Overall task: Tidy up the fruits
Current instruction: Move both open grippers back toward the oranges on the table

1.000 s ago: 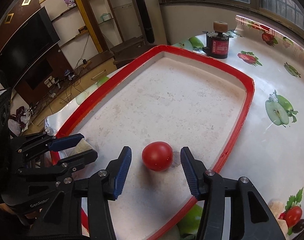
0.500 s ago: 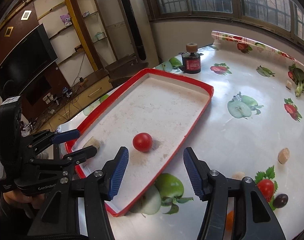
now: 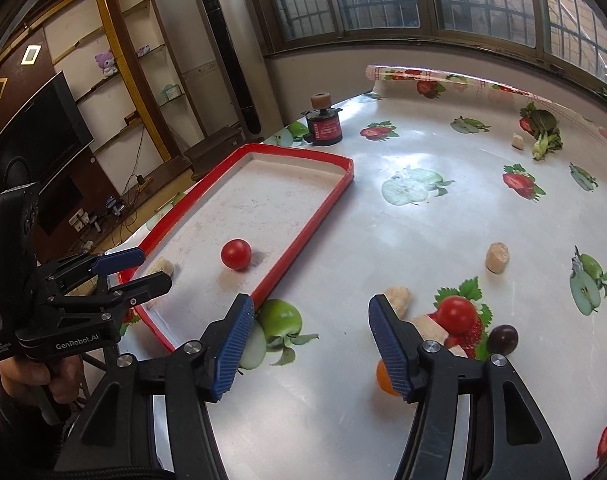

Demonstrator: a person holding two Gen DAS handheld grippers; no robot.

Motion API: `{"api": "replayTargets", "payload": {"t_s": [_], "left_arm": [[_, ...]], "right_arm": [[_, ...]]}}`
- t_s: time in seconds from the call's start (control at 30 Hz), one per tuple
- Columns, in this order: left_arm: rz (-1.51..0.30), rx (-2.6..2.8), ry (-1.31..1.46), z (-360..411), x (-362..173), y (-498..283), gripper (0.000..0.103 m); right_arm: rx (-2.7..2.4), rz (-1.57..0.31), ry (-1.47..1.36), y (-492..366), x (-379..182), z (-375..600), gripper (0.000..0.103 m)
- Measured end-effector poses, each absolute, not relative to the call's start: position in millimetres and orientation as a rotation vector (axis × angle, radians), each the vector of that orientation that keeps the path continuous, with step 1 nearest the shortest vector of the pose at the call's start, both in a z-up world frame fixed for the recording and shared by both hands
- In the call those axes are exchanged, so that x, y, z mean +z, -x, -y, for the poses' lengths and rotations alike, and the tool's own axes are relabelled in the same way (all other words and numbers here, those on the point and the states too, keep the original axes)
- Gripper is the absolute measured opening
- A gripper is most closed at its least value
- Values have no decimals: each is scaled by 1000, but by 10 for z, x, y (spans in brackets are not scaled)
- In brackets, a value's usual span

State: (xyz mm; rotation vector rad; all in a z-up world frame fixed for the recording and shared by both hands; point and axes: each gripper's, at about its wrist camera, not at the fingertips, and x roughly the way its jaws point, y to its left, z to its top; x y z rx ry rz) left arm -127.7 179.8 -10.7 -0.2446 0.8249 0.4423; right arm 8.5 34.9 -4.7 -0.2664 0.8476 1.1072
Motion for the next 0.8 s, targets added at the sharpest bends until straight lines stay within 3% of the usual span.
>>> {"api": "replayTargets", "payload": {"t_s": [0.8], "left_arm": [[-804,237,188,-974,59,836,60]], "right_arm": [[838,-841,150,-180,-11,1233,64]]}}
